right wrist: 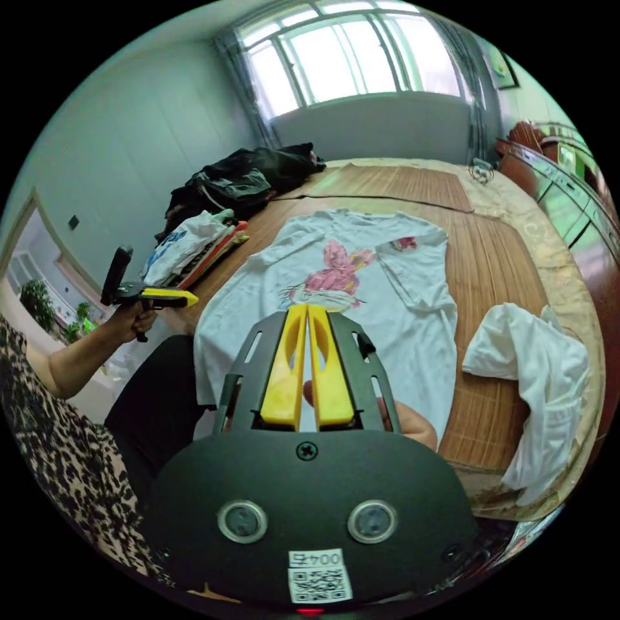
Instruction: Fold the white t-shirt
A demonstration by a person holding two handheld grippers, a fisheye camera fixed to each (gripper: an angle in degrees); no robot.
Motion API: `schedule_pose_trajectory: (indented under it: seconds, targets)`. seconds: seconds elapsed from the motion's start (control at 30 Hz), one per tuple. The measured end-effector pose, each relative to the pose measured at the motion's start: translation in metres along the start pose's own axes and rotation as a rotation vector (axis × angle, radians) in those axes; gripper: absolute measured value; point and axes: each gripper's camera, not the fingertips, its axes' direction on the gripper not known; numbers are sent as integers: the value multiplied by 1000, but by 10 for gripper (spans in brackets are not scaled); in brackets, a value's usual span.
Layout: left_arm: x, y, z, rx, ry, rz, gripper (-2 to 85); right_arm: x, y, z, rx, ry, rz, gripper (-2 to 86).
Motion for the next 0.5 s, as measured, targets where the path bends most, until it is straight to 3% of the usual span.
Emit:
schedule_pose_trajectory:
  seconds: [0.17, 0.5]
  targets:
    - [36, 73, -14, -12, -1, -10, 2, -65, 46, -43, 42, 36, -93, -5]
    - [71, 120, -31, 33, -7, 18, 1, -79, 110, -88, 159, -127, -42, 62]
